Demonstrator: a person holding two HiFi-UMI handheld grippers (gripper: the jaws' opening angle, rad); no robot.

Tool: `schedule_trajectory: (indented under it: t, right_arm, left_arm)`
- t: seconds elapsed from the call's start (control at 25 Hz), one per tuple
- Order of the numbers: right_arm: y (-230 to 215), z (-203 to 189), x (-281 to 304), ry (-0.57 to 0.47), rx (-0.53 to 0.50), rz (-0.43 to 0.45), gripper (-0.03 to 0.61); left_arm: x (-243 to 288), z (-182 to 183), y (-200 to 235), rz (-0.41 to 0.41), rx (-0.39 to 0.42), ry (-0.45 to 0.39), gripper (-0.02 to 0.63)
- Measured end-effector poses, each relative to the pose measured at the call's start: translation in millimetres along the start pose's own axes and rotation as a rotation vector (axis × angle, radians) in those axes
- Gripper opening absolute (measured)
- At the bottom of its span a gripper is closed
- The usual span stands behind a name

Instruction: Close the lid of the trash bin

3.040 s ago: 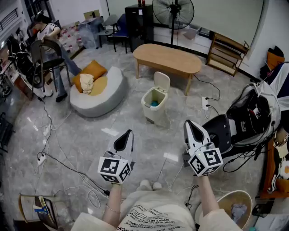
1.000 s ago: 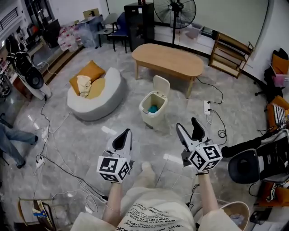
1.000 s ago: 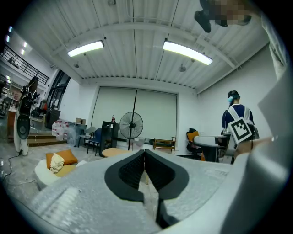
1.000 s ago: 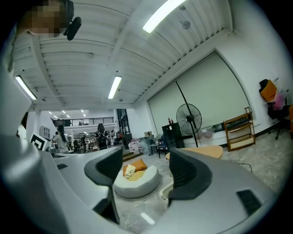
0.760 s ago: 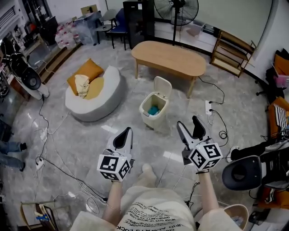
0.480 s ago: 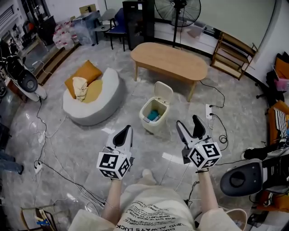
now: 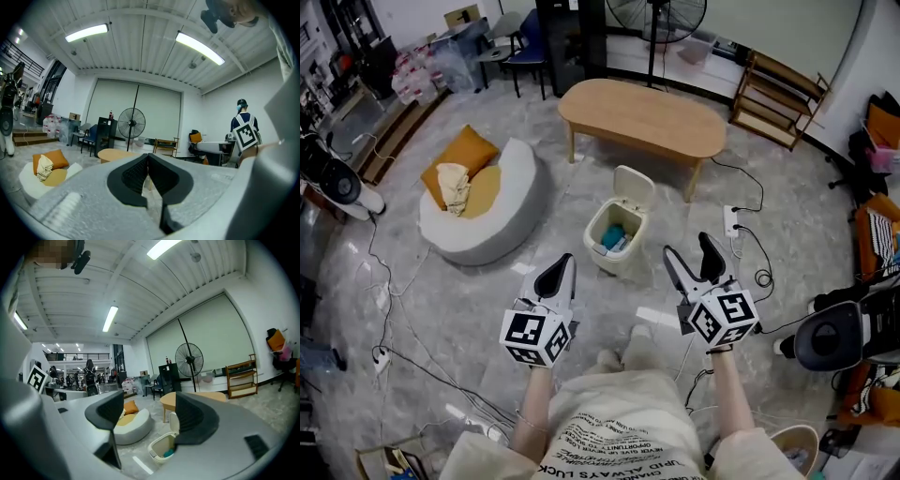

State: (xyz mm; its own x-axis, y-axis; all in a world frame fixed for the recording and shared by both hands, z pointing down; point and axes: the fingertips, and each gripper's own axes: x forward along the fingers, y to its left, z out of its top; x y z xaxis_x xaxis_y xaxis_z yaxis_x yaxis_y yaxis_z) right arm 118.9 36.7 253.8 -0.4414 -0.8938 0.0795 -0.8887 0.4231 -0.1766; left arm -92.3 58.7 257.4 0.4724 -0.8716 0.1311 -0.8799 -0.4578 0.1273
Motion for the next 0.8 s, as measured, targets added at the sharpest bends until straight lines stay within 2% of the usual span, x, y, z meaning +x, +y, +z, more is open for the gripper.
schedule_trajectory:
  t: [0.36,0.8]
  right_arm:
    - [-31,-19,57,0.051,0.040,0.003,0.327]
    - [-98,-36,179,0.142,0.080,0.016,0.327]
  left_arm:
    - [49,-16,32,0.026,-0.036,0.053,0.023]
    - [168,-22,79,0.034,-0.062,0.125,0.023]
